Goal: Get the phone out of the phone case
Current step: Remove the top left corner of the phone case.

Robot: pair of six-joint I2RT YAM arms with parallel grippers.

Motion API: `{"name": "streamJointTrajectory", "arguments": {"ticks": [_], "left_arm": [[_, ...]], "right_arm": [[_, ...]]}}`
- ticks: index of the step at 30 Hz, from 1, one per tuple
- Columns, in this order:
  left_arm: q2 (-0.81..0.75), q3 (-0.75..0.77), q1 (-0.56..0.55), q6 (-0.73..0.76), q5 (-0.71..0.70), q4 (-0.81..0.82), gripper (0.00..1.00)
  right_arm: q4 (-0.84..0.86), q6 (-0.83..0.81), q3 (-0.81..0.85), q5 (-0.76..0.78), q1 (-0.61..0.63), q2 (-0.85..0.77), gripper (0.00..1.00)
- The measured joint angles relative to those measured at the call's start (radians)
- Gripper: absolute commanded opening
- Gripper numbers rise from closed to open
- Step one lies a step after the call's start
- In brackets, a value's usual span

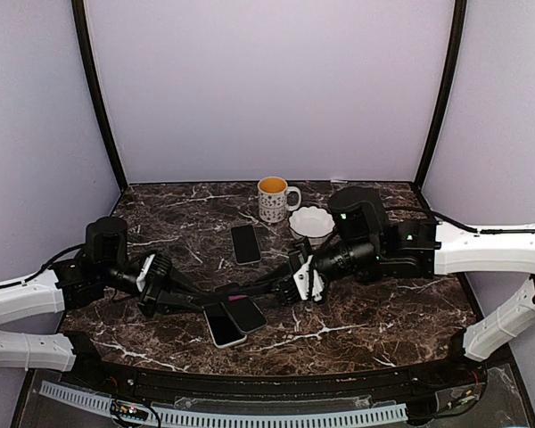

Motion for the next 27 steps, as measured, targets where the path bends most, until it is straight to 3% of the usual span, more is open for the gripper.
{"name": "streamJointTrajectory", "arguments": {"ticks": [16,22,27], "left_arm": [[0.04,0.0,-0.02,0.056,-0.011,-0.038,0.23],[0.047,0.003,-0.022,0.072,-0.018,-0.046,0.29],[0.057,0.008,-0.027,0.055,-0.014,-0.089,0.26]], "right_arm": [[-0.025,-0.085,-0.022,0.054,0.026,-0.005,0.0],[0.018,-0.127,-0.058,0.102,0.043,-0.021,0.0],[0.045,-0.209,-0.078,0.143,0.066,-0.022,0.0]]}}
